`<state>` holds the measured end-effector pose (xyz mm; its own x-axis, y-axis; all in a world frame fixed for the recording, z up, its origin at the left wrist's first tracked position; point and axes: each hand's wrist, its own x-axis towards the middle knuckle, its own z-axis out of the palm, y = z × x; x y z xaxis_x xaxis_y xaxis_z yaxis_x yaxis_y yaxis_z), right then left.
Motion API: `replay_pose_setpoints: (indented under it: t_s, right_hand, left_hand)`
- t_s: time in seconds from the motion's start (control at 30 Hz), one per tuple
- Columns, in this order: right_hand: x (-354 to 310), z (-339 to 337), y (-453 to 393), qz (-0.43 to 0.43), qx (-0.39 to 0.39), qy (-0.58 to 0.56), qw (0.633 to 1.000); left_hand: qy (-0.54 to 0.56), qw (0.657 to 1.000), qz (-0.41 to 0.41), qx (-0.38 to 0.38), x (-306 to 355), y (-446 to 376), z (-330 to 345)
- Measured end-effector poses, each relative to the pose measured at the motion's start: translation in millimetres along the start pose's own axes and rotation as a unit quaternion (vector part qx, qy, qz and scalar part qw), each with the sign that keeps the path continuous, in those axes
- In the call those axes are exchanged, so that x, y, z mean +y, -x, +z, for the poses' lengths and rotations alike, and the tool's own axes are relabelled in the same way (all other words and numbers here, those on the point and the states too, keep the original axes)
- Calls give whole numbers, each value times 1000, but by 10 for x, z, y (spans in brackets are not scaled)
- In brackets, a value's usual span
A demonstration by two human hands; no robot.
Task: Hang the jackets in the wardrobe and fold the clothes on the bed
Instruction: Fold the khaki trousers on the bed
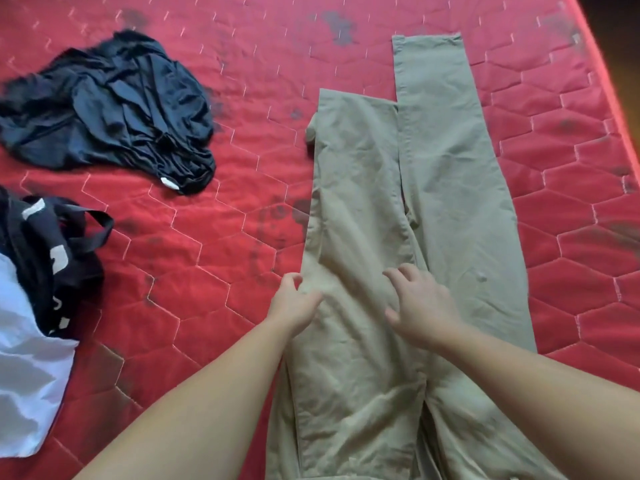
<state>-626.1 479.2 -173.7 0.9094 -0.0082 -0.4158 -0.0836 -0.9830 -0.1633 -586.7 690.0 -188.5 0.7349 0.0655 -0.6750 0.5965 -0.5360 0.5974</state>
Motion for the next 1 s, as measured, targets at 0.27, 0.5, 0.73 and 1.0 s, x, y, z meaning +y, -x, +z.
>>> replay_pose_setpoints:
  t_s: [0.27,0.5,0.73,1.0]
  right_hand:
    - [-191,-296,-1292,-2,-20,8,1000]
    - [-478,-710,-2342,-36,102,-83,991]
    - [-885,-1248,-3406,-199,141,72,967]
    - [-1122,-1507,-3972,-197,68,313,927]
  left_hand:
    - [117,992,34,-44,697,-983,-135]
    - [18,986,160,46,1380,-1935,-345]
    - [-413,856,280,138,1043,-2530,-593]
    - [-437,835,293,163,1110,-2762,-716]
